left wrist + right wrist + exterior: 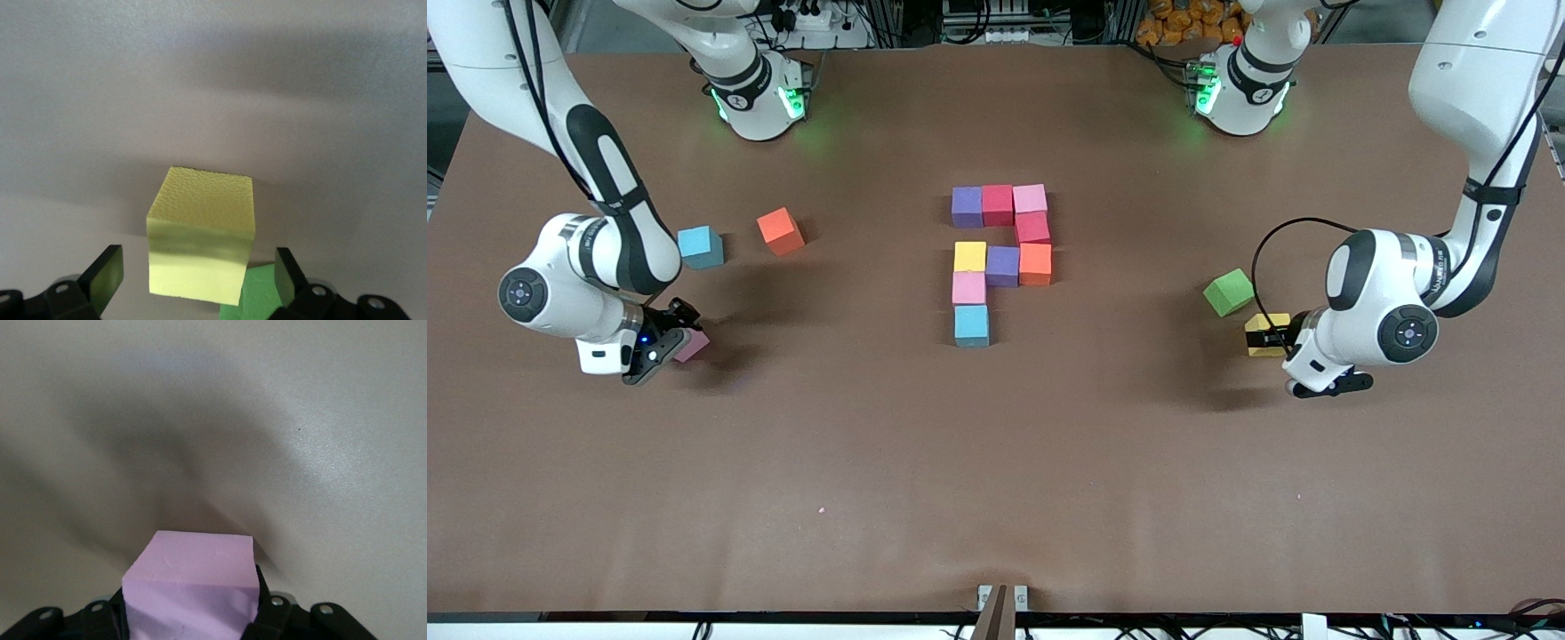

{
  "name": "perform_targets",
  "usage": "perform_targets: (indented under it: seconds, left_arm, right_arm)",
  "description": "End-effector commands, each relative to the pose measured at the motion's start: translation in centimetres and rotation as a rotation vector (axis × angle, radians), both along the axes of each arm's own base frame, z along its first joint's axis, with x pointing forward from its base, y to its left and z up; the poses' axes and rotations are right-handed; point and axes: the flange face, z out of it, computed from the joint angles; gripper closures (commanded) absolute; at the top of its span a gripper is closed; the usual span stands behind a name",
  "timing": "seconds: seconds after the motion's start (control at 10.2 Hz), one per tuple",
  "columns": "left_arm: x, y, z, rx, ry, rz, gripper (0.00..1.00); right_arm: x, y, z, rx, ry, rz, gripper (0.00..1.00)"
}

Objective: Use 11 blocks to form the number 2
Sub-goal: 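Grasp the yellow cube with the left gripper while the right gripper lifts pink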

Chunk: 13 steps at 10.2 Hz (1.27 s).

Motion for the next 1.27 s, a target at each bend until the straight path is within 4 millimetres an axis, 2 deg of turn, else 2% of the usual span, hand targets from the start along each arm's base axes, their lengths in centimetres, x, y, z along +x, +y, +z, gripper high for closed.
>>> perform_targets:
  seconds: [0.0,0.29,0.59,0.78,0.88,0.98,1.17]
  left_arm:
    - [-0.4,0.3,-0.8,-0.004,-0.006,-0.034,0.00]
    - [-0.3,0.3,-1.8,-0.018,-0.010,-0.056,0.00]
    - [-0.5,0.3,-2.7,-0.025,-0.009,-0.060,0.00]
    - [-0.6,0.2,-2.8,-0.026,-0.007,-0.068,0.02]
    - [-0.6,0.3,-2.8,-0.033,-0.007,-0.092,0.08]
    - [-0.6,1.1,-2.8,-0.038,-0.005,-0.094,0.18]
    - [-0.4,1.3,-2.3,-0.038,-0.014,-0.100,0.51]
  right_arm:
    - [0.4,0.3,1.4,0.009,0.003,-0.009,0.59]
    - [2.8,1.0,4.2,0.019,0.010,0.022,0.58]
    - [4.5,3.9,8.2,0.023,-0.004,0.076,0.58]
    - [5.4,4.8,10.3,0.027,-0.009,0.097,0.58]
    - [6.2,6.4,11.9,0.027,-0.016,0.115,0.58]
    - [6.8,7.4,12.7,0.029,-0.016,0.125,0.58]
    - [7.9,10.4,14.5,0.030,-0.054,0.175,0.56]
